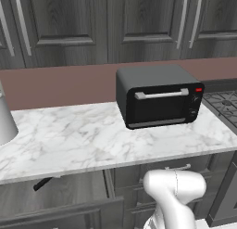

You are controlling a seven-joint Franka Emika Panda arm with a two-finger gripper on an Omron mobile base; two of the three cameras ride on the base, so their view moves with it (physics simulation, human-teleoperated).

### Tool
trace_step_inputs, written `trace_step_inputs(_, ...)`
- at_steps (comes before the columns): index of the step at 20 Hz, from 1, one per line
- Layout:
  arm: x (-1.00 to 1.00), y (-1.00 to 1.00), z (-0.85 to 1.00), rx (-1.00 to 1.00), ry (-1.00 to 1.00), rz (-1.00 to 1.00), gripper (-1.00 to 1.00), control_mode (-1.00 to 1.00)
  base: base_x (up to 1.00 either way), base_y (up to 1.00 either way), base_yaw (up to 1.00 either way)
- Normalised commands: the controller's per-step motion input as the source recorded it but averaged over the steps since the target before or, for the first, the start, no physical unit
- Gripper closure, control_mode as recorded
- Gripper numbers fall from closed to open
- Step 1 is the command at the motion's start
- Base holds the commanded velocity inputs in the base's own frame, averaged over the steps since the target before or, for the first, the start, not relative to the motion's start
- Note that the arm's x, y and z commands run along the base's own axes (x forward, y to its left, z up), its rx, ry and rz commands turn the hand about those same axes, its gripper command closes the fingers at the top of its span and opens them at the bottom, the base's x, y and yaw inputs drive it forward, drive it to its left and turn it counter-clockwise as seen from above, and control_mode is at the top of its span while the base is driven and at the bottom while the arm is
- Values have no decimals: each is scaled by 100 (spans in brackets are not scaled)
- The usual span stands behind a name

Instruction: Take the pizza cutter from the drawer on the left and place it on the dining counter for cutting.

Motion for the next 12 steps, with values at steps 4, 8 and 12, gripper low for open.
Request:
trace_step_inputs(4, -52, 0, -3, 0, 0, 0, 100, -100, 0, 0, 0)
trace_step_inputs(8, -51, 0, -4, 0, 0, 0, 100, -100, 0, 0, 0)
trace_step_inputs(12, -52, 0, -6, 0, 0, 0, 100, -100, 0, 0, 0)
